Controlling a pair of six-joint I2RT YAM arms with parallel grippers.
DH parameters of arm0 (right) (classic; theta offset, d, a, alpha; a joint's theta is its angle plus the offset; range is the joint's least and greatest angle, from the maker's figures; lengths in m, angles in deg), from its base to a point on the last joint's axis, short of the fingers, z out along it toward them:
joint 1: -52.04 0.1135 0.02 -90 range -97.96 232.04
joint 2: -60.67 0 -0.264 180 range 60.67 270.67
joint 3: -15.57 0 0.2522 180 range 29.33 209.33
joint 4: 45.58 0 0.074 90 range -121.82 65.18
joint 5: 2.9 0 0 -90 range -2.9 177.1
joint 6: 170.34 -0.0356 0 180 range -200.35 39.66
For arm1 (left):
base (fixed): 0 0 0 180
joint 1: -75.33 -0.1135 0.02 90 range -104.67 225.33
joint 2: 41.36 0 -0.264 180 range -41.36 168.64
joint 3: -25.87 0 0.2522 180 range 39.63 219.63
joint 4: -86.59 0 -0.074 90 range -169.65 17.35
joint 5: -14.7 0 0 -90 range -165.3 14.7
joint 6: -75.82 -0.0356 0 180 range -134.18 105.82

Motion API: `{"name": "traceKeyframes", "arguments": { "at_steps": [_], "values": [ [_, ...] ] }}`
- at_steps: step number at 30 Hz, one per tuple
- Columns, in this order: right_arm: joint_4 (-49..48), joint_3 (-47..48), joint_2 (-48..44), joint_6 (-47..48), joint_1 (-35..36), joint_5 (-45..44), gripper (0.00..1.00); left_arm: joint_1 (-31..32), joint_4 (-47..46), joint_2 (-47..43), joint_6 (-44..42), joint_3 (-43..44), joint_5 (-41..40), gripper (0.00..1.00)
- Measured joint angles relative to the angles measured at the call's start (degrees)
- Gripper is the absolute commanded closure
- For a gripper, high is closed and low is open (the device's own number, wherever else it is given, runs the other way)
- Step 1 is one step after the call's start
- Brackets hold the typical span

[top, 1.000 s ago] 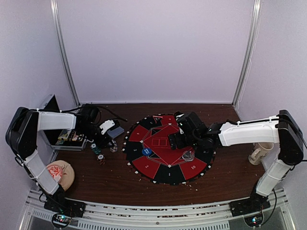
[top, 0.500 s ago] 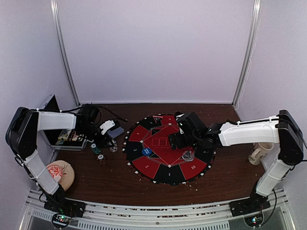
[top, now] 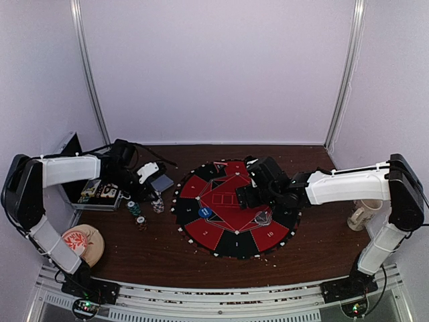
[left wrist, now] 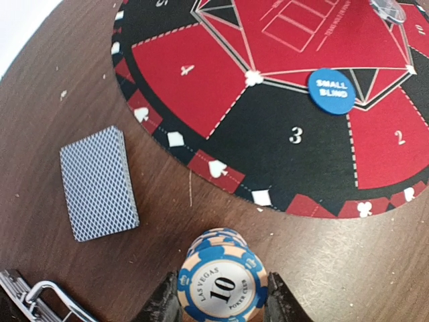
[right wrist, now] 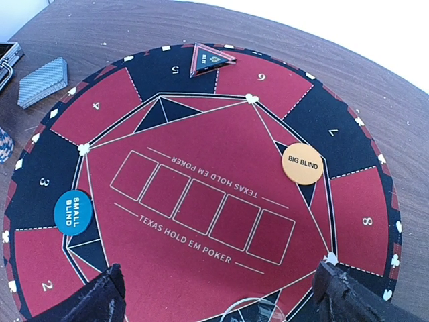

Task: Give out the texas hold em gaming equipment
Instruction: Pick up the pile of poker chips from the pile of poker chips, then place the poker chips pile at the small blind area.

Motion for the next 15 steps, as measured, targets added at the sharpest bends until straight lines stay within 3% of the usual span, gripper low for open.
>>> {"name": "traceKeyframes", "arguments": {
  "at_steps": [15],
  "values": [
    [-0.02, 0.0, 0.0, 0.04, 0.02, -1.4, 0.01, 11.61, 0.79, -2.45, -2.75, 1.01, 2.14, 0.85]
  ]
}}
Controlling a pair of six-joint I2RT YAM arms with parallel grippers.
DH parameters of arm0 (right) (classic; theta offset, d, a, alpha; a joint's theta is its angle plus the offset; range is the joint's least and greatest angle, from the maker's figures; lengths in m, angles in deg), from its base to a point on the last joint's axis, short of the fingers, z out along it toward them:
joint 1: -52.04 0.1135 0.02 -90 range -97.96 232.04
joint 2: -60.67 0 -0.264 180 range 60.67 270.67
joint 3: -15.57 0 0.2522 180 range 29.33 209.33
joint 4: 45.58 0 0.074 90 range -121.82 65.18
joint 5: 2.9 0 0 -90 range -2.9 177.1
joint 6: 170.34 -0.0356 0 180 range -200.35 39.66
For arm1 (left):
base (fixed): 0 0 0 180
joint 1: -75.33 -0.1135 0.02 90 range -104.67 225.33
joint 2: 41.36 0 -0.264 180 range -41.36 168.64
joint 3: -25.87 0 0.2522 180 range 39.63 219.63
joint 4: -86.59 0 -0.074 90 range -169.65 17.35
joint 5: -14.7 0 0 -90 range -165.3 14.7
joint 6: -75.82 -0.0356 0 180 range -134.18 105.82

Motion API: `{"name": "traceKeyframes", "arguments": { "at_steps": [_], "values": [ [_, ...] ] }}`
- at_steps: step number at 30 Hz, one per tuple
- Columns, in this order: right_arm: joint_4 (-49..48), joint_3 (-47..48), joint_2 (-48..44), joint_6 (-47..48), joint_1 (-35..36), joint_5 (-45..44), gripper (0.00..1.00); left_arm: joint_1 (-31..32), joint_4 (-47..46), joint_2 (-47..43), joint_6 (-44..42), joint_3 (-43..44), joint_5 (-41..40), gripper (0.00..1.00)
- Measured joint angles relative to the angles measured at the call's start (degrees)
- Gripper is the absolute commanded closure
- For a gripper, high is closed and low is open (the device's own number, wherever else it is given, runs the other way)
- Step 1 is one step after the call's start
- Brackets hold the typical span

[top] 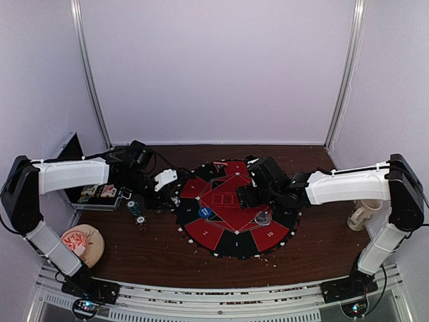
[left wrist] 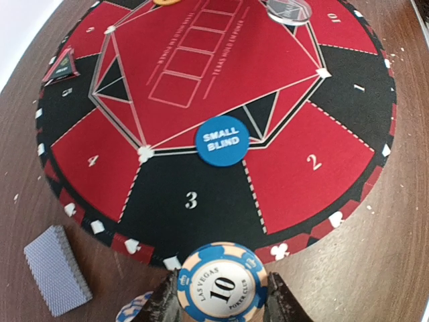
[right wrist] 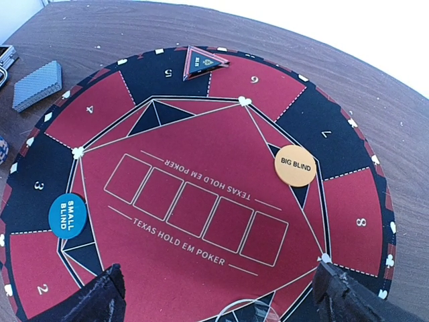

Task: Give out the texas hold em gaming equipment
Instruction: Place the poker chips pile at the small blind area.

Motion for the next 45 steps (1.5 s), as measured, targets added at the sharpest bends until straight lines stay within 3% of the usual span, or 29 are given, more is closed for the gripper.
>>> {"name": "traceKeyframes", "arguments": {
  "at_steps": [14, 23, 33, 45],
  "values": [
    [0.0, 0.0, 0.0, 0.2, 0.04, -0.76, 0.01, 1.38, -6.49, 10.47, 2.67, 2.56, -0.74, 0.86],
    [0.0, 0.0, 0.0, 0.24, 0.04, -1.44, 0.01, 1.38, -10.64, 18.95, 6.19, 8.13, -5.99, 0.87],
    [-0.02, -0.02, 0.0, 0.33, 0.04, -1.64, 0.01, 1.38, -11.74, 22.8, 9.03, 10.1, -12.17, 0.87],
    [0.0, -0.11, 0.0, 0.35, 0.04, -1.64, 0.01, 1.38, -12.26, 24.35, 10.12, 11.19, -13.51, 0.84]
  ]
}}
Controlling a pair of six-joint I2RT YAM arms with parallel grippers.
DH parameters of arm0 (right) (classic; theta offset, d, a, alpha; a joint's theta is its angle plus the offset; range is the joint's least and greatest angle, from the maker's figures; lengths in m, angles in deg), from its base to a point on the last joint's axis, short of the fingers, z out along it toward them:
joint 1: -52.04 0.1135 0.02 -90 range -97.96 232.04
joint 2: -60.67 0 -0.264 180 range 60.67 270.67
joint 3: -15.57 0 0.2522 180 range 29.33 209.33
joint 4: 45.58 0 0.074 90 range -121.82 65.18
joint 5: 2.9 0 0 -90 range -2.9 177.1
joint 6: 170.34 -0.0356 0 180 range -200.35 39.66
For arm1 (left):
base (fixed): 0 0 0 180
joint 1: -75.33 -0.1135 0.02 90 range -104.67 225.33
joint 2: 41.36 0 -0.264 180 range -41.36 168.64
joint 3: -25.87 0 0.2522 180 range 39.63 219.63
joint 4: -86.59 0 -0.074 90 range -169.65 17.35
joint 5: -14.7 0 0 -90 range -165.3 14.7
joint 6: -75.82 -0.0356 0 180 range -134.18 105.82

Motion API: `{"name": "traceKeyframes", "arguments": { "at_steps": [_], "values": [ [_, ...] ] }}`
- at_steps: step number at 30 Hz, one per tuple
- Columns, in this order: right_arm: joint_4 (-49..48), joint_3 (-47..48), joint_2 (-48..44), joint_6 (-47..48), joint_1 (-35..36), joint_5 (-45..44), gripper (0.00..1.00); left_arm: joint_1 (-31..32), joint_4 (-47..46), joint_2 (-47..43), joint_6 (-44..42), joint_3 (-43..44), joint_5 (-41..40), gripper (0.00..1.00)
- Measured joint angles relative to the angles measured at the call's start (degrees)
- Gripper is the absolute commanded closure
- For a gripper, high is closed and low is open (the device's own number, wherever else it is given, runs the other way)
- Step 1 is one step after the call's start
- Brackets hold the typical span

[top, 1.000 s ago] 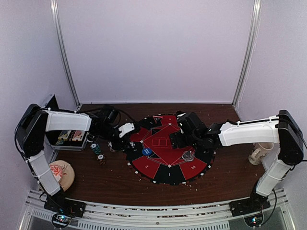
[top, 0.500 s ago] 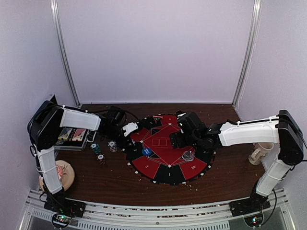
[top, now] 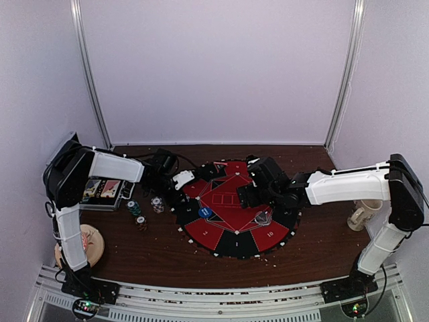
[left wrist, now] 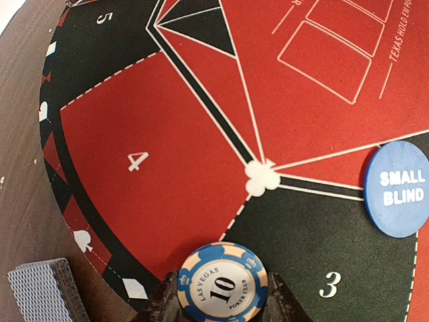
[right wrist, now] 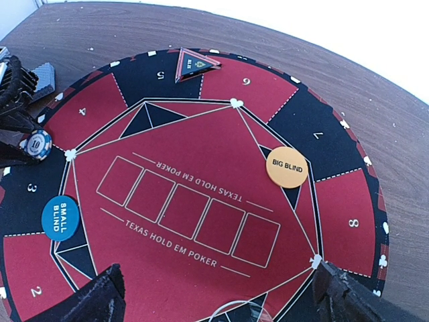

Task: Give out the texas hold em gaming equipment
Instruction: Place the poker chips pile at the small blind area, then pick up the pile of poker chips from the pile of poker chips.

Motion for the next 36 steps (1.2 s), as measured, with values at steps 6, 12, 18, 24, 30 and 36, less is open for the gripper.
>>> {"name": "traceKeyframes", "arguments": {
  "at_steps": [6, 12, 18, 24, 30, 36],
  "values": [
    [0.0, 0.0, 0.0, 0.0, 0.0, -0.02, 0.01, 0.0, 0.02, -0.02, 0.0, 0.0, -0.26, 0.48],
    [0.0, 0.0, 0.0, 0.0, 0.0, -0.02, 0.01, 0.0, 0.63, -1.25, -0.24, -0.02, -1.14, 0.19],
    [0.0, 0.0, 0.0, 0.0, 0.02, -0.02, 0.01, 0.0, 3.28, -8.57, -0.68, 0.0, -1.92, 0.05],
    [0.0, 0.0, 0.0, 0.02, 0.02, 0.0, 0.01, -1.29, 3.52, -20.48, -1.57, -0.94, -1.22, 0.02],
    [0.0, 0.0, 0.0, 0.02, 0.11, 0.04, 0.01, -8.44, 4.98, -24.85, -1.79, -5.01, 2.91, 0.02],
    [0.02, 0.0, 0.0, 0.04, 0.7, 0.04, 0.01, -15.74, 8.2, -23.82, -2.95, -10.38, 8.2, 0.02]
  ]
}}
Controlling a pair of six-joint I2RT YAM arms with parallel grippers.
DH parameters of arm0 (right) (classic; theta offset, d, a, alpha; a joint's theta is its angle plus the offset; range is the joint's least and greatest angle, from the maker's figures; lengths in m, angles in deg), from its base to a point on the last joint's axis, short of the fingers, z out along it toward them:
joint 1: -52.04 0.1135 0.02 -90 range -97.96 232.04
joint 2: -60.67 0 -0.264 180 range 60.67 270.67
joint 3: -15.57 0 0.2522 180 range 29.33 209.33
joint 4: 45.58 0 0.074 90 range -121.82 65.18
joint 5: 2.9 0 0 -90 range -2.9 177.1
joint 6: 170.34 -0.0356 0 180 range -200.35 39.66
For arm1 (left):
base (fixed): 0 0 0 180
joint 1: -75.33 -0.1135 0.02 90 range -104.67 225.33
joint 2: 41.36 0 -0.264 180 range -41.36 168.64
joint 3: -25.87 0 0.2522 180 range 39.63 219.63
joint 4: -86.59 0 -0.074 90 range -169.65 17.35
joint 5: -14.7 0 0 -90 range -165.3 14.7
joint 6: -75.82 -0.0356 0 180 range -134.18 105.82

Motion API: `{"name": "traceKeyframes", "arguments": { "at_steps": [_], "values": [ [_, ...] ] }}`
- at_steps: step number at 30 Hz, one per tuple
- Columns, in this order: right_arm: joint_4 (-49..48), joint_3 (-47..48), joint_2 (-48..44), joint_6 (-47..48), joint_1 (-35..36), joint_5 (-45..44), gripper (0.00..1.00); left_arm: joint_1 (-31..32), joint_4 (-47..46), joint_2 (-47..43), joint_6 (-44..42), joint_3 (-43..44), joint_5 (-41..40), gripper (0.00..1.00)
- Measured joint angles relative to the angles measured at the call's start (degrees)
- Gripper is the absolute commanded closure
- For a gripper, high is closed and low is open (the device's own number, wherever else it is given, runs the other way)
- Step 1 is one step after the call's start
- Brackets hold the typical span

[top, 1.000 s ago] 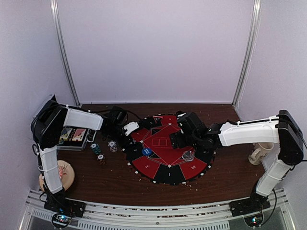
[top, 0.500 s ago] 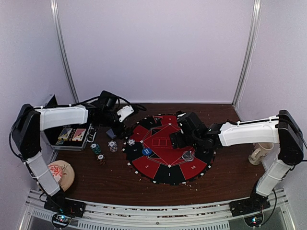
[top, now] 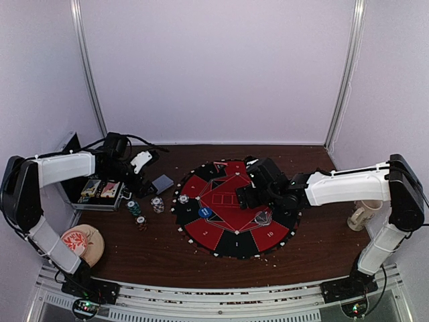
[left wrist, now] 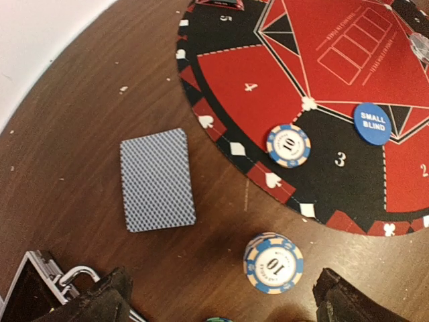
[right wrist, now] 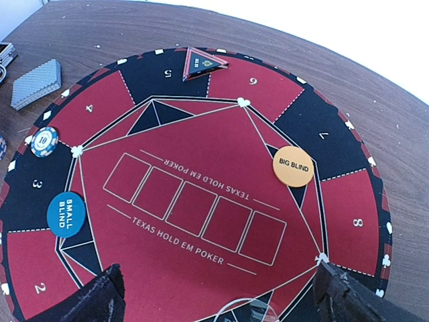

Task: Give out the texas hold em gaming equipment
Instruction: Pick up the pile of poker chips from the pile of poker chips.

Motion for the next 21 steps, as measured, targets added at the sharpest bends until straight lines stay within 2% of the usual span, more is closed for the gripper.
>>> {"name": "traceKeyframes", "arguments": {
  "at_steps": [7, 21],
  "values": [
    [0.0, 0.0, 0.0, 0.0, 0.31, 0.0, 0.01, 0.15, 1.05, 1.51, -1.88, -0.76, 4.31, 0.05],
    [0.0, 0.0, 0.0, 0.02, 0.5, -0.02, 0.01, 0.15, 1.03, 5.18, -2.91, -0.79, 4.39, 0.15]
  ]
}}
